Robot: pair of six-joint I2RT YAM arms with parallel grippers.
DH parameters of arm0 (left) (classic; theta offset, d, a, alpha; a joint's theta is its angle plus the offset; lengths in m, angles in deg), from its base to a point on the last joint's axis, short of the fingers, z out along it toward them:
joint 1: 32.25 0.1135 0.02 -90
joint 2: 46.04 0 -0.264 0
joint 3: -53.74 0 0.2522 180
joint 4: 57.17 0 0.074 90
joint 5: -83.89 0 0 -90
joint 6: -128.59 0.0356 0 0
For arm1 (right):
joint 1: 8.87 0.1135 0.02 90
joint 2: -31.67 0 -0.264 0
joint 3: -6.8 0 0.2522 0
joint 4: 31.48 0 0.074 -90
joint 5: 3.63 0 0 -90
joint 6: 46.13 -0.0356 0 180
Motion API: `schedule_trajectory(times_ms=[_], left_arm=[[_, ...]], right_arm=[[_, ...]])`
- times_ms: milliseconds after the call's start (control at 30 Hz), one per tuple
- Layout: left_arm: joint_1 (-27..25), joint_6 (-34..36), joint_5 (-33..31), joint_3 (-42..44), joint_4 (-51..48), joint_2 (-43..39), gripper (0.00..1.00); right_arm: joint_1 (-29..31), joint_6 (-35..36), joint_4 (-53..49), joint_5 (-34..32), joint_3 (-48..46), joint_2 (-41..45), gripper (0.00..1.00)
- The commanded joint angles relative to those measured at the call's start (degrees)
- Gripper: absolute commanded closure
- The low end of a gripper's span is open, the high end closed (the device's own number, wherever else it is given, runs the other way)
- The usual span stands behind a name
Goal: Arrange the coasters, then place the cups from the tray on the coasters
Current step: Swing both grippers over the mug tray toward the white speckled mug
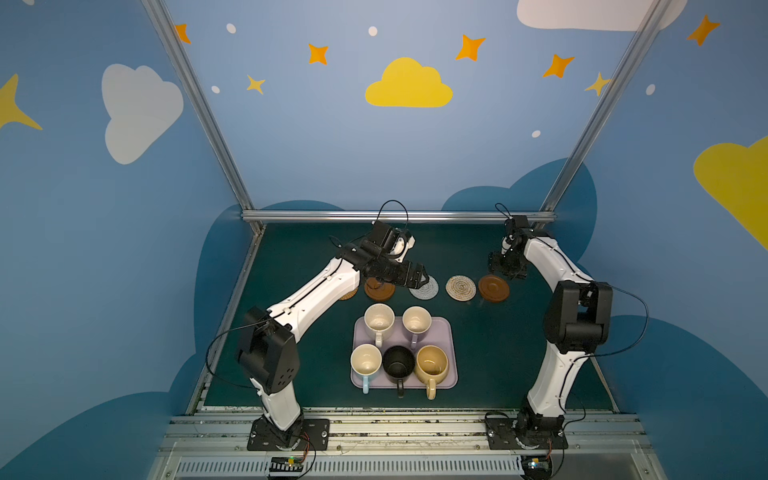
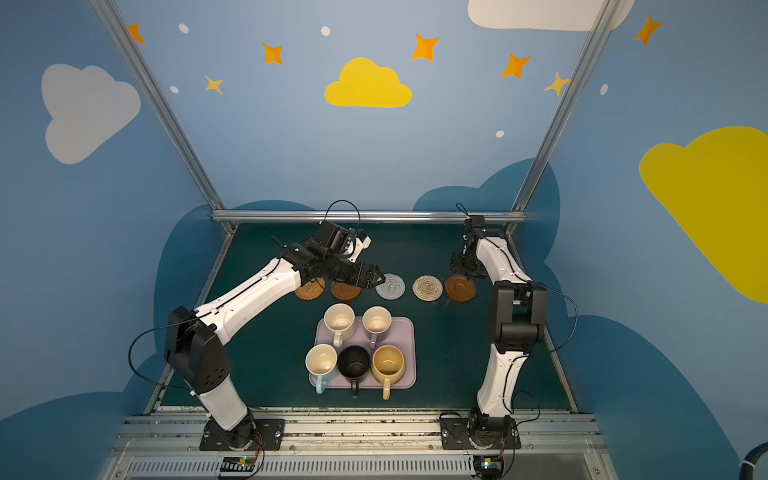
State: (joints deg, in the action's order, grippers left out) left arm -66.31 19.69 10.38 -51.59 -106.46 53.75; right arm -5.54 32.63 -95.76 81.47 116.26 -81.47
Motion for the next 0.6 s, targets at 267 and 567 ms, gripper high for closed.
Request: schedule_trajectory(times_ms=[267, 567], left_arm=[[0.25, -4.49, -13.05, 11.21, -11.86, -17.43, 0.01], [0.13, -11.72, -13.29, 21.96, -13.01, -26.87, 0.0]], right_arm=[[6.51, -1.08, 3.1, 12.24, -11.51, 27.87, 0.07], [12.33, -6.83, 2.98, 28.6, -15.24, 35.55, 0.06]])
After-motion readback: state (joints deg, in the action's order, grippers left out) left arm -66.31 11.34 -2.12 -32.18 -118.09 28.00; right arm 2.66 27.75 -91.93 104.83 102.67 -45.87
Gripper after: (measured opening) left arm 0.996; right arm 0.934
